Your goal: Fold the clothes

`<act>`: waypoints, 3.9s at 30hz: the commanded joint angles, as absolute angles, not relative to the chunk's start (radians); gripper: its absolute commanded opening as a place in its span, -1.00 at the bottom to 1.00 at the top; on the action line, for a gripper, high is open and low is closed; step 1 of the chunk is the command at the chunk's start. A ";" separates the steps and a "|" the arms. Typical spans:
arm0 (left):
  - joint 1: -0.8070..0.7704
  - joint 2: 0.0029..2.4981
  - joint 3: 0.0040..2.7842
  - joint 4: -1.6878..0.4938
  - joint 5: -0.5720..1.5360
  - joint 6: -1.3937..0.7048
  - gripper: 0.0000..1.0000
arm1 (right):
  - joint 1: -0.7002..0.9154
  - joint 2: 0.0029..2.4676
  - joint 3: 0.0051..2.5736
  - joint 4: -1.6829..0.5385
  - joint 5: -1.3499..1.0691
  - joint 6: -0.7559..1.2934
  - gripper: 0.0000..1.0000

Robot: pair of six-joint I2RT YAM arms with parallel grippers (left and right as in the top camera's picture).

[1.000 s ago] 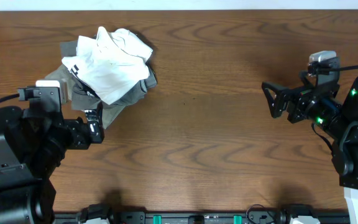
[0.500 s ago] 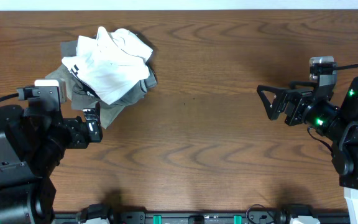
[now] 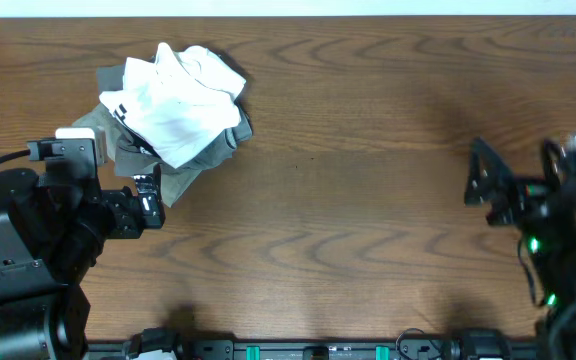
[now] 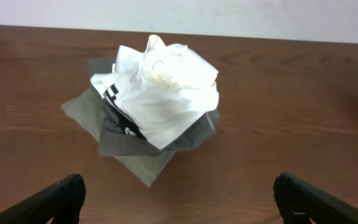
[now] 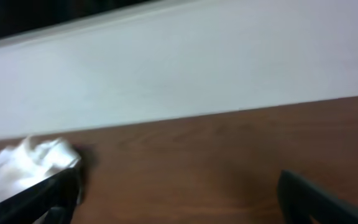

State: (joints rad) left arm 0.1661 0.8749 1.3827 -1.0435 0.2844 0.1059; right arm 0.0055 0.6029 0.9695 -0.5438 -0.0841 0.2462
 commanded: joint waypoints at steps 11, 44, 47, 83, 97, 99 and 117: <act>0.160 0.876 1.392 -1.044 0.282 0.115 0.96 | 0.014 0.083 0.463 -0.489 0.080 0.257 0.99; 0.160 0.876 1.392 -1.044 0.282 0.115 0.96 | 0.014 0.006 0.065 -0.213 0.063 0.284 0.98; 0.160 0.876 1.392 -1.044 0.282 0.115 0.96 | 0.014 0.006 0.065 -0.213 0.063 0.284 0.98; 0.162 0.284 0.549 -0.159 0.271 -0.020 0.96 | 0.014 0.006 0.065 -0.213 0.063 0.284 0.98; 0.138 0.002 0.324 -0.161 0.251 -0.020 0.96 | 0.014 0.006 0.065 -0.213 0.063 0.284 0.98; 0.126 0.002 0.292 -0.157 0.249 -0.021 0.96 | 0.014 0.006 0.065 -0.213 0.063 0.284 0.98; 0.007 0.002 0.004 -0.051 0.189 -0.009 0.96 | 0.014 0.006 0.065 -0.213 0.063 0.284 0.99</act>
State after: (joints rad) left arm 0.0177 0.0120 0.0338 -0.0395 0.1989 -0.0036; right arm 0.0059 0.0120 0.0689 -0.2127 0.0605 0.2714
